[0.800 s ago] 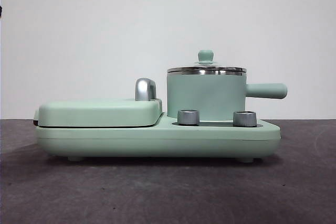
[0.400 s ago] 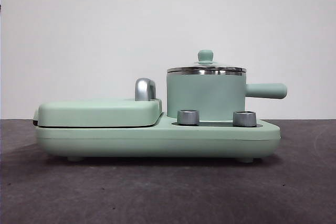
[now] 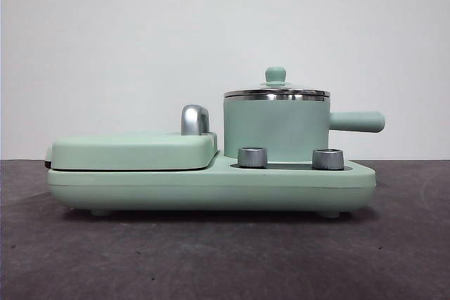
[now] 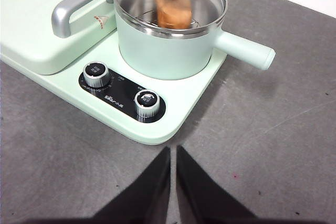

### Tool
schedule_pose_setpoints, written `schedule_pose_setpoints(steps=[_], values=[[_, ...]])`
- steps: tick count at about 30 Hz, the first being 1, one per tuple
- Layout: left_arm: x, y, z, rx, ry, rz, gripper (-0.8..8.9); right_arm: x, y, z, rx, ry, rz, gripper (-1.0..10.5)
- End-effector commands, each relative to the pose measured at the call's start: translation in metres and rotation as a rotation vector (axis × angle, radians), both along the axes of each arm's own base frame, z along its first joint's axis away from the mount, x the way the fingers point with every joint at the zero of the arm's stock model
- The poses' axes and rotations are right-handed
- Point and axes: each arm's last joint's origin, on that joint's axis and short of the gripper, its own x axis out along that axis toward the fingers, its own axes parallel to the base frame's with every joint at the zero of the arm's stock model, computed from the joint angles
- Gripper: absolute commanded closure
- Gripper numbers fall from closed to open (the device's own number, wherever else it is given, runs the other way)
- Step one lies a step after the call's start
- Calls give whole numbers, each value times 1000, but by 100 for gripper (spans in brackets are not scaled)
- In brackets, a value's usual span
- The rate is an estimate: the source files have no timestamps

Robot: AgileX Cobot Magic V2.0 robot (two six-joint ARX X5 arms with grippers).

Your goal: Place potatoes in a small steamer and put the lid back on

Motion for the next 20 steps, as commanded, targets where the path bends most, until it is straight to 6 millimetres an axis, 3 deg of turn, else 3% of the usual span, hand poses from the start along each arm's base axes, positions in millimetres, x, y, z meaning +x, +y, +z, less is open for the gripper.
schedule_pose_setpoints(steps=[1,20], values=[[1,2,-5,13,-32,24,807,0,1,1,14,-8,2,933],[1,3,-9,22,-10,28,807,-1,0,1,14,-8,2,933]])
